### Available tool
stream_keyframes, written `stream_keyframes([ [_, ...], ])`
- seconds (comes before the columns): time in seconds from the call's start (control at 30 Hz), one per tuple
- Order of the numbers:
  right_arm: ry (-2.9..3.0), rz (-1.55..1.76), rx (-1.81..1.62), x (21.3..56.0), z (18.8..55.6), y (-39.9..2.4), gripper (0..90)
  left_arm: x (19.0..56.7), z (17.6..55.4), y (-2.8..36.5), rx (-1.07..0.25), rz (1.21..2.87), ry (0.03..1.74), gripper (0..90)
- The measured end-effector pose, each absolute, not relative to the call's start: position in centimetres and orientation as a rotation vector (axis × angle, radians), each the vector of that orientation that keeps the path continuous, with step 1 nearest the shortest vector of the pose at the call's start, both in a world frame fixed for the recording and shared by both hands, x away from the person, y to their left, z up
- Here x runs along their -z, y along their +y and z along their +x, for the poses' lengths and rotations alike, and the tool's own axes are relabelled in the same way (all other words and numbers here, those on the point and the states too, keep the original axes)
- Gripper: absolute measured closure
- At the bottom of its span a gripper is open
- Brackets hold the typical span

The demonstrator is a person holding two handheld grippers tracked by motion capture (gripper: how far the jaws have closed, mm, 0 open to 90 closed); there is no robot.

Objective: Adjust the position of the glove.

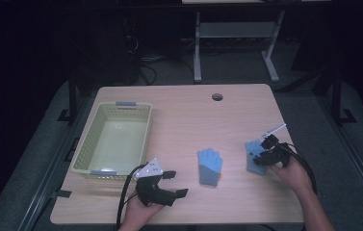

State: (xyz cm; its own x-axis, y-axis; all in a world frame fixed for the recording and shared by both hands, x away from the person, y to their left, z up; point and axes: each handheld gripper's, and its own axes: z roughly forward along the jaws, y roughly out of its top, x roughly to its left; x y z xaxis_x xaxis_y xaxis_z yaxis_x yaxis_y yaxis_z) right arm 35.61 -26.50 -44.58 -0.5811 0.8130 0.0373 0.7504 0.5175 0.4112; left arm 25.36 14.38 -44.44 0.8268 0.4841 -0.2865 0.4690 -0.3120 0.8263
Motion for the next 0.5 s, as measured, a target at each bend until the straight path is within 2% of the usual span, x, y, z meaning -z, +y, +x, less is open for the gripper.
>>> stream_keyframes([
  [0.33, 2.609, 1.348, -0.556, 44.45, 35.59, -26.17, 78.7, 44.17, 25.35, 14.74, -0.041, 1.944, 0.712, 18.3],
  [0.5, 2.600, 1.376, -0.553, 44.39, 35.57, -26.09, 81.9, 44.09, 25.42, 15.01, -0.044, 1.925, 0.725, 18.3],
])
